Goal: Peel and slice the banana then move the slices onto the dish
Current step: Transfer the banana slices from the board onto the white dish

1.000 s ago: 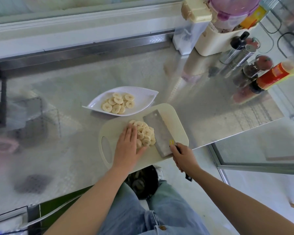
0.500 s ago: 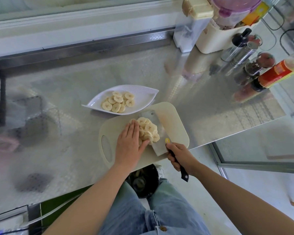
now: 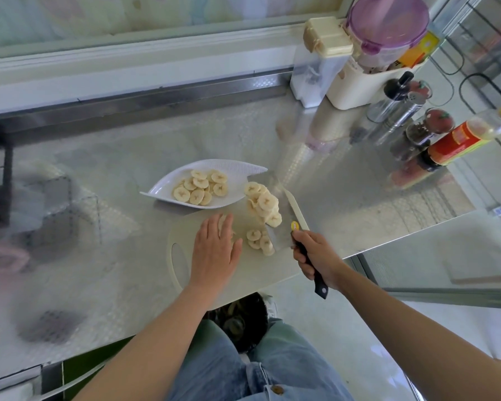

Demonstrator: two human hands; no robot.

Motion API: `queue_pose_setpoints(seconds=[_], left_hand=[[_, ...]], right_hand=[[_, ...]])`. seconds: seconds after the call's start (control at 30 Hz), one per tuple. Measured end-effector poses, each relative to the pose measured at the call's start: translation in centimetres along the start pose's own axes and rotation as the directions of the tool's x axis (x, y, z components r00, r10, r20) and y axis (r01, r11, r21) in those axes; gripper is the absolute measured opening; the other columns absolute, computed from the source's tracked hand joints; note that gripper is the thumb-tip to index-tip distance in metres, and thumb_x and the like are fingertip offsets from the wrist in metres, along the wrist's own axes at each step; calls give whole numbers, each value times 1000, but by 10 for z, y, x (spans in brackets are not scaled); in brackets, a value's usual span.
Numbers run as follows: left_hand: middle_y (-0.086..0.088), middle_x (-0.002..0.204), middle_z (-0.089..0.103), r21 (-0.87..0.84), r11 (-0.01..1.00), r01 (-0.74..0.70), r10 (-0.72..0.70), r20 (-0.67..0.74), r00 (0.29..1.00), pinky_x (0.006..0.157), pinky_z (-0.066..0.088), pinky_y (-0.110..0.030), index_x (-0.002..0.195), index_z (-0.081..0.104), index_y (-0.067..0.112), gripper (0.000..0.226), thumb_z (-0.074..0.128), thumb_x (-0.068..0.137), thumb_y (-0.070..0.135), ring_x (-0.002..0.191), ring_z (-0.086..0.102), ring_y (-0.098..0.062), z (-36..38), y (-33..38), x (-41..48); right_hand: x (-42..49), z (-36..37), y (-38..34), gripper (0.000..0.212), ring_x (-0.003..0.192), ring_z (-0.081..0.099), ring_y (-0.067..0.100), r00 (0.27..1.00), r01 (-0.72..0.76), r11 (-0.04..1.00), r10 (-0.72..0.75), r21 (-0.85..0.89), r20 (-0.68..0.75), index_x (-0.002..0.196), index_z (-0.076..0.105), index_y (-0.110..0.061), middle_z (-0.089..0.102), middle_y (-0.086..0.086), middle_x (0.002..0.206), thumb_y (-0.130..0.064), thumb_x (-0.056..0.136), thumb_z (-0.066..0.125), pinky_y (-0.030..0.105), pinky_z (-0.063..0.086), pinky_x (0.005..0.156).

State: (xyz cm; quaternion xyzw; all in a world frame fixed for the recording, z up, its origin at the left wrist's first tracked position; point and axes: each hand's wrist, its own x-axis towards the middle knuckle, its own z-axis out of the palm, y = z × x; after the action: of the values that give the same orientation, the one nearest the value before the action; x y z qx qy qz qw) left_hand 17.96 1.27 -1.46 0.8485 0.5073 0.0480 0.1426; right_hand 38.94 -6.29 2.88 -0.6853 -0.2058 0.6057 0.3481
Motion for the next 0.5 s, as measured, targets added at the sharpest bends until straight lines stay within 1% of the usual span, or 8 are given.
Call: queue_pose_setpoints(seconds=[0.1, 0.17, 0.27, 0.4, 0.5], left_hand=[[-17, 143, 37, -5, 1000, 27, -27, -80, 996, 105, 37, -43, 142, 40, 12, 51, 36, 96, 35, 128, 36, -32, -6, -3, 6], [-17, 146, 32, 14, 999, 34, -32, -103, 994, 109, 32, -43, 146, 36, 18, 52, 36, 96, 36, 132, 31, -32, -11, -7, 13], [-18, 148, 28, 31, 998, 56, -53, -96, 994, 110, 31, -46, 148, 30, 27, 53, 35, 97, 37, 135, 29, -34, -18, -13, 27], [-19, 150, 24, 34, 998, 58, -53, -121, 991, 111, 28, -49, 149, 27, 34, 53, 32, 97, 39, 137, 25, -37, -24, -24, 40], [-18, 151, 23, 61, 997, 41, -30, -174, 984, 110, 25, -51, 146, 32, 38, 50, 32, 97, 41, 137, 25, -38, -25, -30, 48]], right_hand=[[12, 11, -20, 32, 35, 26, 14, 1000, 28, 1000, -28, -9, -9, 79, 44, -10, 40, 1, 54, -35, 100, 42, 20, 23, 36], [22, 20, -32, 32, 34, 28, 13, 999, 37, 999, -38, -14, -25, 80, 45, -10, 41, 1, 54, -35, 100, 42, 19, 25, 35], [36, 33, -44, 35, 35, 30, 13, 998, 45, 998, -47, -48, -38, 82, 47, -9, 43, 1, 55, -39, 100, 43, 20, 26, 35], [51, 50, -49, 36, 35, 31, 13, 998, 58, 991, -62, -123, -28, 77, 47, -11, 45, 2, 54, -38, 99, 44, 21, 27, 35], [62, 62, -50, 36, 35, 32, 15, 995, 90, 979, -96, -183, -24, 75, 47, -10, 46, 5, 55, -37, 99, 45, 22, 28, 34]])
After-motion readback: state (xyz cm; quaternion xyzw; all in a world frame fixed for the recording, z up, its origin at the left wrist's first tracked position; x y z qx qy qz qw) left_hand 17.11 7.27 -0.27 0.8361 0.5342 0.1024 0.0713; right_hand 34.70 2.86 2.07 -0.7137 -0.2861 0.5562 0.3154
